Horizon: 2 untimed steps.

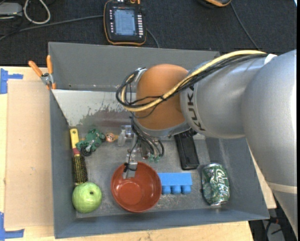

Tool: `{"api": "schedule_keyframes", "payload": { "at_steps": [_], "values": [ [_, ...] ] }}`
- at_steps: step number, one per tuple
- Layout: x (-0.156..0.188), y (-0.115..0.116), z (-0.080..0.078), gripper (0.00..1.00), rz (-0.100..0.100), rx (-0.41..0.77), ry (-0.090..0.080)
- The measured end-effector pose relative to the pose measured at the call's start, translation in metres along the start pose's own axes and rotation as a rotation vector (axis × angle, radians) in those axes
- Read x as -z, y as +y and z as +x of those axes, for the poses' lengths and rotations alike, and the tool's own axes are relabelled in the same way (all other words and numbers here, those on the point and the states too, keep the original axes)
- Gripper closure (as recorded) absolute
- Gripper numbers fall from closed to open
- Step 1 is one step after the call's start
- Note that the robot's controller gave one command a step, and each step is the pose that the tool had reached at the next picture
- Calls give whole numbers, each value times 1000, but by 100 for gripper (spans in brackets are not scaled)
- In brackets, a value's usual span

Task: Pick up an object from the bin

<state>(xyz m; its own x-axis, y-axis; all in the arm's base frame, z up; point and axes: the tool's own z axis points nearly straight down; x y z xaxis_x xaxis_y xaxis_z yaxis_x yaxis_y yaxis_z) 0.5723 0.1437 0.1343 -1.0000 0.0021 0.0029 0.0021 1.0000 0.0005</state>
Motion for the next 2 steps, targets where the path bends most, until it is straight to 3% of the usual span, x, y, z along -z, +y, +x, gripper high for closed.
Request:
{"api": "schedule_keyframes", "payload": {
  "at_steps": [1, 2],
  "values": [
    [10, -68, 8, 0, 0, 190, 4],
    [14, -41, -9, 0, -1, -134, -1]
  ]
}}
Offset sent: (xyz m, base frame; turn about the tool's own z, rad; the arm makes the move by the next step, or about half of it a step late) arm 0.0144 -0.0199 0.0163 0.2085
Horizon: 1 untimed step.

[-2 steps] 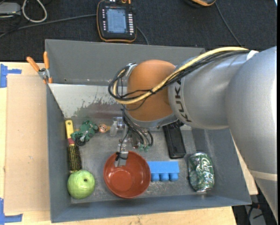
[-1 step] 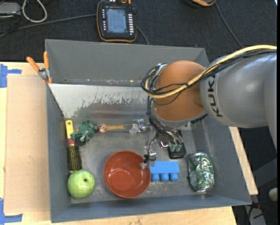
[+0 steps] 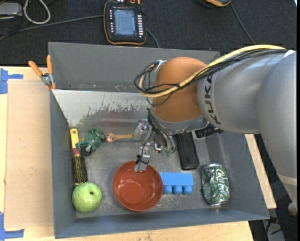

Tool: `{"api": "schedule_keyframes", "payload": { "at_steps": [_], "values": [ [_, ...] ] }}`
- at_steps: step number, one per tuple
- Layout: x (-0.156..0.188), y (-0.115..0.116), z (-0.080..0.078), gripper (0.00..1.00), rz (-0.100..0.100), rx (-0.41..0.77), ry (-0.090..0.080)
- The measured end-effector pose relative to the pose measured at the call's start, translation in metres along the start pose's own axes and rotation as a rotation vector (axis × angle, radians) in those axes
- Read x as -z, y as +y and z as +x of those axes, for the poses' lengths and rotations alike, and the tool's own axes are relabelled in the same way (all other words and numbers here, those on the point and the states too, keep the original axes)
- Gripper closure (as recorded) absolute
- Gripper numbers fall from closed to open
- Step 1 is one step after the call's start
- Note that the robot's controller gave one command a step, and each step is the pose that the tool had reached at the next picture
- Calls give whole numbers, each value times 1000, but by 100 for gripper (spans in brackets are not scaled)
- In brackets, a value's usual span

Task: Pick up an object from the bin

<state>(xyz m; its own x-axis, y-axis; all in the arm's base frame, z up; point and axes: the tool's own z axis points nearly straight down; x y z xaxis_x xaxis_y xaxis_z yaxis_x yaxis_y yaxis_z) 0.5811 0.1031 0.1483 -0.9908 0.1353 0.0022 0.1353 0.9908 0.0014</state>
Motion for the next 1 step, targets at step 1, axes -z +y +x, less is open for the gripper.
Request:
{"api": "schedule_keyframes", "payload": {
  "at_steps": [1],
  "values": [
    [-3, 1, 25, 0, 2, 245, 5]
  ]
}}
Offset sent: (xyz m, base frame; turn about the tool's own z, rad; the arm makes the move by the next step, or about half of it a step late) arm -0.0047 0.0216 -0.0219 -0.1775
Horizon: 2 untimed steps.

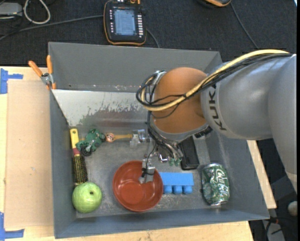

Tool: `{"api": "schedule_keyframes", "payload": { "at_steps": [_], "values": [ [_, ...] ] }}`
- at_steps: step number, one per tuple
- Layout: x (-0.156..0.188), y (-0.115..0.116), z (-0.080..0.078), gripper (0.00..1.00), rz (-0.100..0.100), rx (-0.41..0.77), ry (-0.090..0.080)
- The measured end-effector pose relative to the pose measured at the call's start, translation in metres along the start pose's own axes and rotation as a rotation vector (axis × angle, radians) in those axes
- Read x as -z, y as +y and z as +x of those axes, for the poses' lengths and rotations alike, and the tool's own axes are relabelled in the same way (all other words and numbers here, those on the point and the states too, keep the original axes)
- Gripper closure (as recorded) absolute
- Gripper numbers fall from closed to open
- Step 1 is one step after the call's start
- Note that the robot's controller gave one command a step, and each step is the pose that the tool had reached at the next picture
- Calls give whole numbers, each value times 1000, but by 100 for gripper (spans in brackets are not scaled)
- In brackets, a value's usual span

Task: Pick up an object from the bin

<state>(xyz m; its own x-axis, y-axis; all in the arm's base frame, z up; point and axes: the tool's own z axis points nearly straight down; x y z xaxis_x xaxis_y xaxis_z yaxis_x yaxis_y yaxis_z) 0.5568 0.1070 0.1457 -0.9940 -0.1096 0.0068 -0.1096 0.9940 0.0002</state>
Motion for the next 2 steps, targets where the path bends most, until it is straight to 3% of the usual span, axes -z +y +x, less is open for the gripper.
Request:
{"api": "schedule_keyframes", "payload": {
  "at_steps": [1, 2],
  "values": [
    [-20, 16, -22, 0, -4, -68, -6],
    [-1, 21, -12, 0, -1, 27, -4]
  ]
}}
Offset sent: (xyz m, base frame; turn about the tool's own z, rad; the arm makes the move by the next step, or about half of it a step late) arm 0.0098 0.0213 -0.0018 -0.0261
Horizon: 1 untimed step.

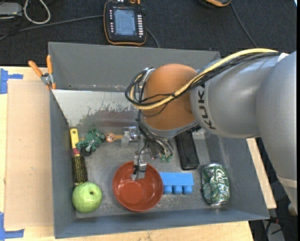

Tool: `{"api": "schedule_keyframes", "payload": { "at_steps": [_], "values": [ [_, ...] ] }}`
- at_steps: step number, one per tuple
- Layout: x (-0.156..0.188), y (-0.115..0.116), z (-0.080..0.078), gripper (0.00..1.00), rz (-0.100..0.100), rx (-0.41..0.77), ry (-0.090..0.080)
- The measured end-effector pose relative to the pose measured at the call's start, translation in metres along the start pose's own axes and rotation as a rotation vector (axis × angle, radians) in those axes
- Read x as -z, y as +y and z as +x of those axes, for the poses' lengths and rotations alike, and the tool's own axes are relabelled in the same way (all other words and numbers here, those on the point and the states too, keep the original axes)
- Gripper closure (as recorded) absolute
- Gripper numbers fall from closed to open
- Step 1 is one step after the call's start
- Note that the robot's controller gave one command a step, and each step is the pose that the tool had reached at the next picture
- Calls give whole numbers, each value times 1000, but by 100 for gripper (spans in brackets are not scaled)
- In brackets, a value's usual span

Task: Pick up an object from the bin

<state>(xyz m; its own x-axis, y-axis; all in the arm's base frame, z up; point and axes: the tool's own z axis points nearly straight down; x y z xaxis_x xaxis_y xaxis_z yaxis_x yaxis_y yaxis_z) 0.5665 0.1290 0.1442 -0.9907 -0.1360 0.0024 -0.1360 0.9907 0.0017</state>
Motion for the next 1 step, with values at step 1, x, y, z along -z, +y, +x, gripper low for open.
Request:
{"api": "schedule_keyframes", "payload": {
  "at_steps": [1],
  "values": [
    [-5, -3, -2, 0, -1, 128, 1]
  ]
}}
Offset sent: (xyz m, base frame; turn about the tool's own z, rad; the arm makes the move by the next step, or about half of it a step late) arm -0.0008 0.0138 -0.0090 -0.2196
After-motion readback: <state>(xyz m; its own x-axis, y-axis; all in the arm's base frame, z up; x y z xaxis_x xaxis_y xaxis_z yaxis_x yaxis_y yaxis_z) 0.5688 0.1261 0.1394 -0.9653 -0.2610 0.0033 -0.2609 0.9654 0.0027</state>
